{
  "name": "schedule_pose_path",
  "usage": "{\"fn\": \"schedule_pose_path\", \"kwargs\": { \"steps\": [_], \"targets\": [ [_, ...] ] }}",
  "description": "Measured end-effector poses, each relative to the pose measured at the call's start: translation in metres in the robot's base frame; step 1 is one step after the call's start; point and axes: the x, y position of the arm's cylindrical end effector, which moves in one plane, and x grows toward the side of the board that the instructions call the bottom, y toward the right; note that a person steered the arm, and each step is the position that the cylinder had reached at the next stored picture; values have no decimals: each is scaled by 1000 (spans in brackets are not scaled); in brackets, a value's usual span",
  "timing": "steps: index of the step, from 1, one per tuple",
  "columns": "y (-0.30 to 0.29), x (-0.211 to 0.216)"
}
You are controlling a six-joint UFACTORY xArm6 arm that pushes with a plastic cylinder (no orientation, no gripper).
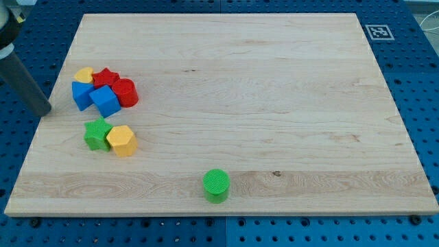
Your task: Push the yellow heart and red star towards the center of the board
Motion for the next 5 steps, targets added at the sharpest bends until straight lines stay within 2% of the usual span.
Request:
{"fn": "schedule_pose_path", "kwargs": {
  "steps": [2, 3, 4, 5],
  "targets": [
    [65, -2],
    [54, -3],
    [14, -20],
    [7, -52]
  ]
}}
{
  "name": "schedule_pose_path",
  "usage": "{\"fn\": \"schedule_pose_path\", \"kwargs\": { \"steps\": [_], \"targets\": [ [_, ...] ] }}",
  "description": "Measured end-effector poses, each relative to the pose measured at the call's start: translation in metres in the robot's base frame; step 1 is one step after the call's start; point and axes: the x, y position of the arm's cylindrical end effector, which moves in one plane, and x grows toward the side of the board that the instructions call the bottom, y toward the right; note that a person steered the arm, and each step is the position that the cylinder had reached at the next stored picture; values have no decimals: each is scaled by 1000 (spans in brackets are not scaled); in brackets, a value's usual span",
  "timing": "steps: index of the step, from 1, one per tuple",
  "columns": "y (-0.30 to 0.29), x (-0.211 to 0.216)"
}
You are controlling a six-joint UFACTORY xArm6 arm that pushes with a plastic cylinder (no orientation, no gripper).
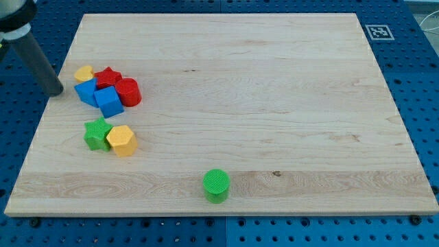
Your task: Push the yellow heart and red star towards the center of the board
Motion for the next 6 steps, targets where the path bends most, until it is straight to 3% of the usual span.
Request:
{"fn": "schedule_pose_path", "kwargs": {
  "steps": [1, 6],
  "targets": [
    [30, -13],
    [194, 0]
  ]
}}
